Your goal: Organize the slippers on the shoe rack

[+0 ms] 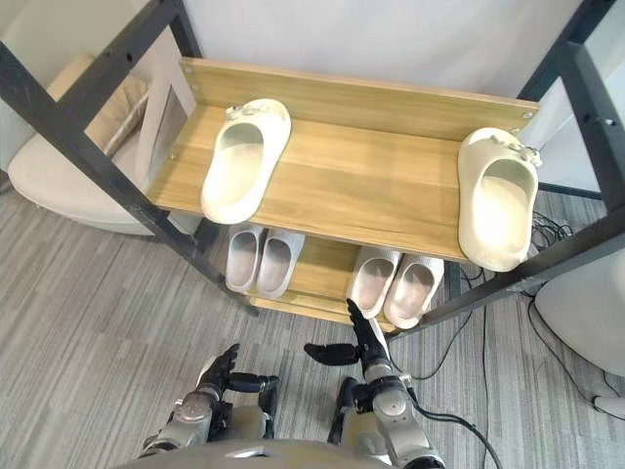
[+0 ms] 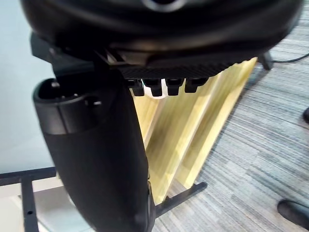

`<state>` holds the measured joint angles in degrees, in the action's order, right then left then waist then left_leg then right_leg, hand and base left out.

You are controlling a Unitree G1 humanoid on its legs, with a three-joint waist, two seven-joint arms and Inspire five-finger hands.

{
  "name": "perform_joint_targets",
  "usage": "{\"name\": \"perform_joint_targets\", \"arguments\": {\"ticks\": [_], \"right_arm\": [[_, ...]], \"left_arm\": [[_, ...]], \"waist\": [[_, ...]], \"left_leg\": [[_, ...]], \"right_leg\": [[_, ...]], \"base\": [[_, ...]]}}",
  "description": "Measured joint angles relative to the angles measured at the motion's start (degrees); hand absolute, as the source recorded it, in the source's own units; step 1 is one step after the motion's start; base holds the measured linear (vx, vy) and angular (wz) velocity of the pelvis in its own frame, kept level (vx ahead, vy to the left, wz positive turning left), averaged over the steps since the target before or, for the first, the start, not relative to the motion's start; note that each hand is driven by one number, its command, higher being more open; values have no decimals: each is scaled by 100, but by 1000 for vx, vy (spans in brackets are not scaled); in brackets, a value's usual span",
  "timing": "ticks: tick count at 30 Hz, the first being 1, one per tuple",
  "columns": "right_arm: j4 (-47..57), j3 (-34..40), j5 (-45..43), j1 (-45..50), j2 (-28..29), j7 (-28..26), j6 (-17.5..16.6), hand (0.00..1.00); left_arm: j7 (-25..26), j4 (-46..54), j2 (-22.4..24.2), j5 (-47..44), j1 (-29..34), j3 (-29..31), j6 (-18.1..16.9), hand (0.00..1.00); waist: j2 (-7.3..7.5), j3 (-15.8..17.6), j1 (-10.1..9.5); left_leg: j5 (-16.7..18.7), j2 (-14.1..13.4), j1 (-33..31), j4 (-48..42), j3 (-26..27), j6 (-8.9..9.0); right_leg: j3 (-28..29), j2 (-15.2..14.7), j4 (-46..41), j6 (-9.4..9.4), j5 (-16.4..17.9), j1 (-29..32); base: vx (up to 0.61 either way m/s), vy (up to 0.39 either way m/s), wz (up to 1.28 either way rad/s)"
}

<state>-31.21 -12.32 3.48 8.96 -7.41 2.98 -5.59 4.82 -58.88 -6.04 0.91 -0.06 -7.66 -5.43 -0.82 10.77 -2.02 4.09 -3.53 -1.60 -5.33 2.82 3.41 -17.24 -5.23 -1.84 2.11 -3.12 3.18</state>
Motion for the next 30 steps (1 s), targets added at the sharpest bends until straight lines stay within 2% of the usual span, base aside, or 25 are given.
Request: {"name": "perform_joint_targets", "arguments": {"ticks": [7,11,14,19,21,26,30], "right_arm": [[-410,39,119,-17,-38,-29,36,100],[-520,258,149,90,-11,-13,46,100],[-590,396,146,167,-9,-14,49,100],[-653,451,153,306,-103,-21,38,100],[-666,462,187,327,-154,-29,36,100],[-665,482,339,314,-261,-78,22,100],[-665,473,385,315,-285,-119,20,100]], "left_arm": [[-78,25,-19,90,52,-153,-3,100],[-156,503,-40,84,209,-562,-6,100],[-262,1361,-163,-46,458,-1042,-11,100],[-828,3083,-708,-208,675,-2309,-219,100],[-995,3443,-832,-258,685,-2573,-288,100],[-1542,4533,-1074,-1031,761,-3059,-312,100],[-1666,5303,-1172,-1572,762,-3299,-312,100]], "waist": [[16,-88,38],[-12,-131,77],[-16,-137,78],[-65,-168,115],[-97,-187,127],[-201,-261,248],[-246,-307,251]], "left_leg": [[-73,39,321,203,118,-48],[-78,59,415,241,126,-57],[-88,73,477,295,126,-72],[-97,88,499,361,126,-86],[-98,88,518,389,132,-88],[-97,87,556,419,133,-90],[-96,82,598,419,140,-89]], "right_leg": [[135,103,598,-12,-329,-420],[163,103,669,-7,-362,-513],[176,96,669,-6,-362,-547],[190,90,667,2,-361,-532],[198,91,667,5,-356,-533],[199,95,665,10,-337,-558],[204,97,665,9,-336,-597]], "base": [[-22,9,-10],[-10,6,-2],[0,0,0],[0,0,0],[15,4,-1],[0,0,0],[0,0,0]]}}
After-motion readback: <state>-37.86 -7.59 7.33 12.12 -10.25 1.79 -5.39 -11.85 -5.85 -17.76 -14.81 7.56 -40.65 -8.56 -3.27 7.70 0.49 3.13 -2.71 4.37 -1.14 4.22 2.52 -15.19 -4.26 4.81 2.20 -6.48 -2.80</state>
